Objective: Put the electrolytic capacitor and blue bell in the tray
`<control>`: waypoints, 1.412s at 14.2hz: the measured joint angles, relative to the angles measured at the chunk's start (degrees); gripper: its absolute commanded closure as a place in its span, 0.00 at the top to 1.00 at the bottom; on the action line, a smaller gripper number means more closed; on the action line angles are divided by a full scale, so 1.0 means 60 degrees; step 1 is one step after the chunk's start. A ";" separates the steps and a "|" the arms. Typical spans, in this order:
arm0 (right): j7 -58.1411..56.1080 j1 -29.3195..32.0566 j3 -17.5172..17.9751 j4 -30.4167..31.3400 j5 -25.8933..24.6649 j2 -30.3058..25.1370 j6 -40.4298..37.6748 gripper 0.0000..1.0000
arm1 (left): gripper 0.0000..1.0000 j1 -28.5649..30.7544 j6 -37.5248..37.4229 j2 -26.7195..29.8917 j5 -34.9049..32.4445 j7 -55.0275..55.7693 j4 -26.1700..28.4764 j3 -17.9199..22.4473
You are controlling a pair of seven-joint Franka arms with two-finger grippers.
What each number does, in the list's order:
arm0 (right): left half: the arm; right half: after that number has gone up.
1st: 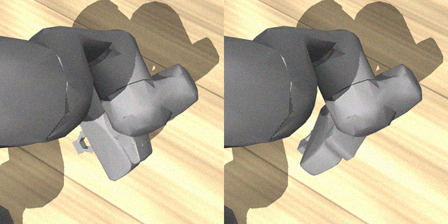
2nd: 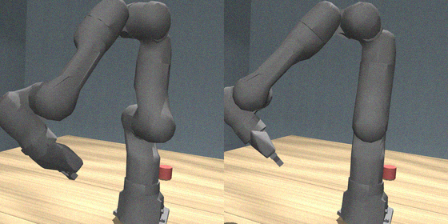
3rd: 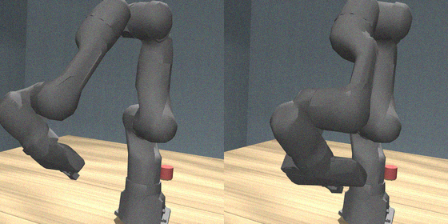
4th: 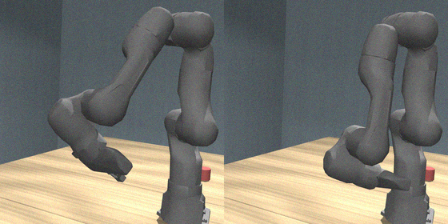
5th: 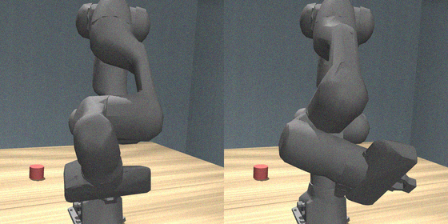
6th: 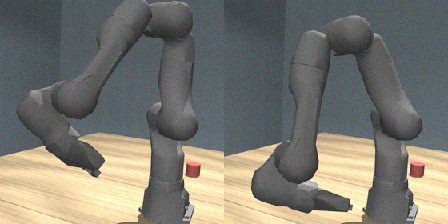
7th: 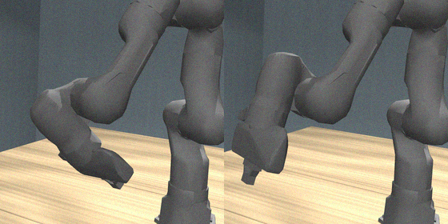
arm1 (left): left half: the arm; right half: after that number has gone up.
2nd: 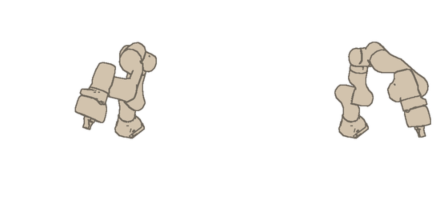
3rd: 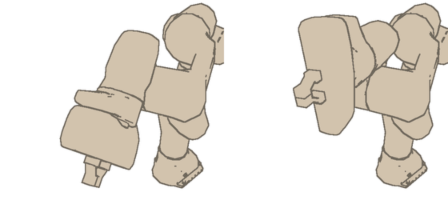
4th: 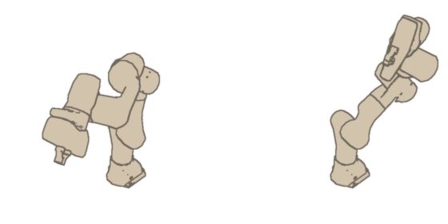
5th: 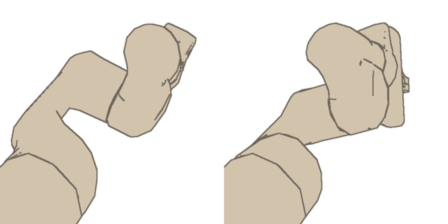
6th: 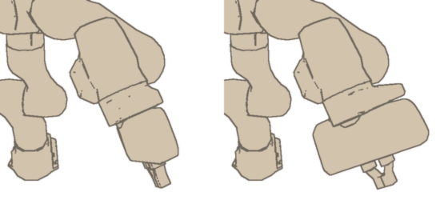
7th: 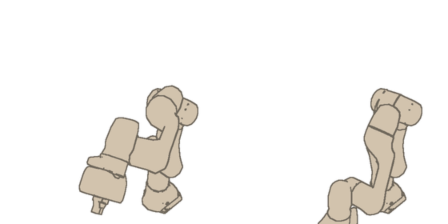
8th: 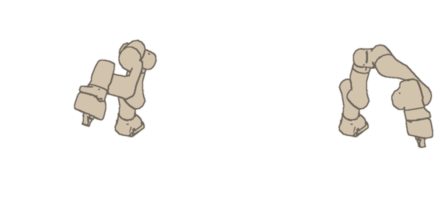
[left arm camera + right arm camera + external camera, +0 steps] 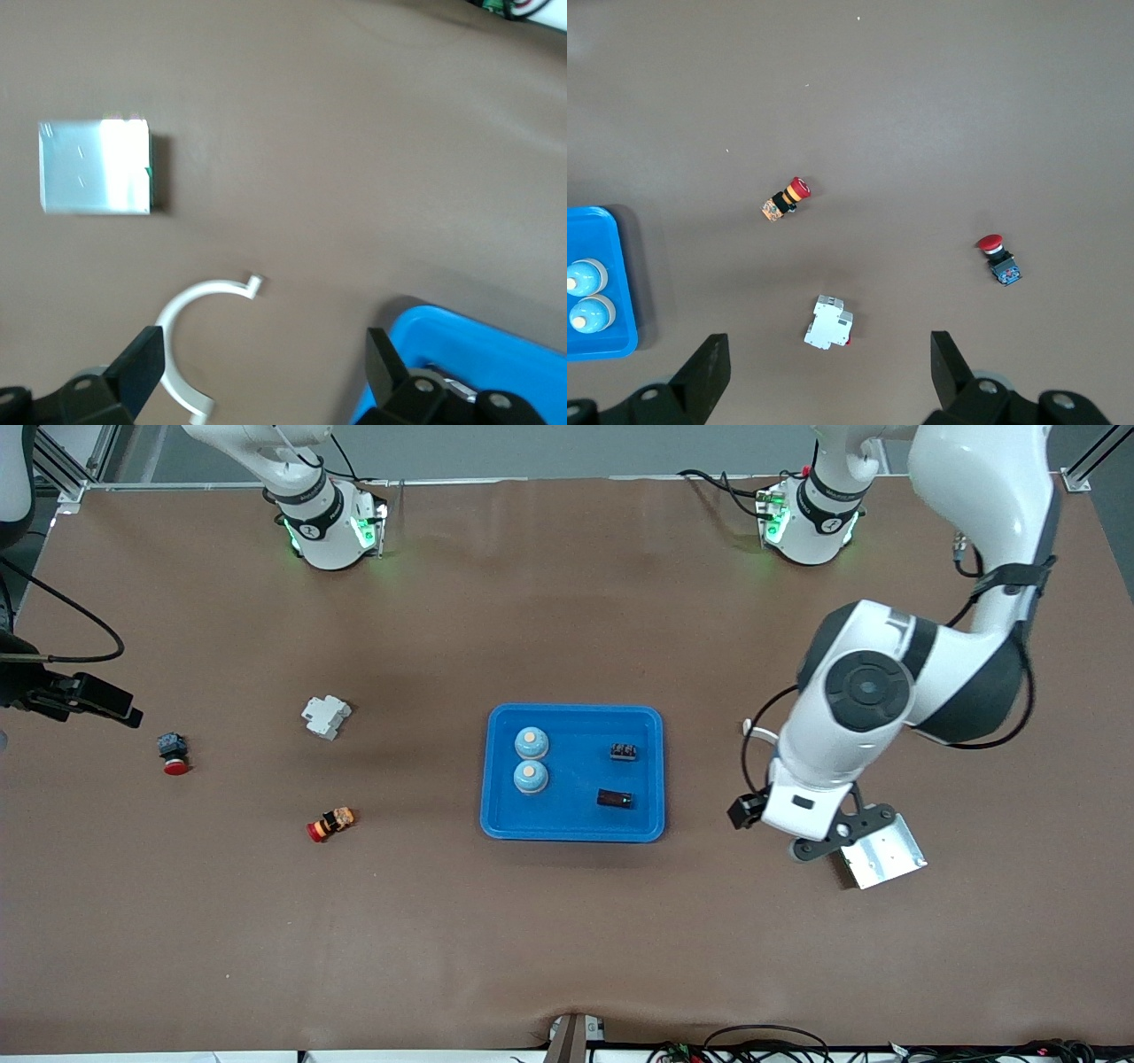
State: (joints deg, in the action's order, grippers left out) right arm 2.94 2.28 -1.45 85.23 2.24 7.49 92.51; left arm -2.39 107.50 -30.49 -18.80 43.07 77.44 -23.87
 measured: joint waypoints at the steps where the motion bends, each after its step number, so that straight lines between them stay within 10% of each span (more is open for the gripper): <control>1: 0.0000 0.0000 0.0000 0.0000 0.0000 0.0000 0.0000 1.00 | 1.00 0.0202 -0.0003 0.0087 0.0105 -0.0773 0.0001 -0.0004; 20: 0.0000 0.0000 -0.0005 -0.0001 0.0000 0.0000 -0.0002 1.00 | 1.00 0.1482 -0.0075 0.1129 0.0820 -0.3258 0.0356 -0.0042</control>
State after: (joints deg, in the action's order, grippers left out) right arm 2.94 2.28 -1.48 85.22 2.24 7.49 92.49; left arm 6.50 107.05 -23.72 -13.88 23.52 79.57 -24.13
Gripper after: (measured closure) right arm 0.000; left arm 0.000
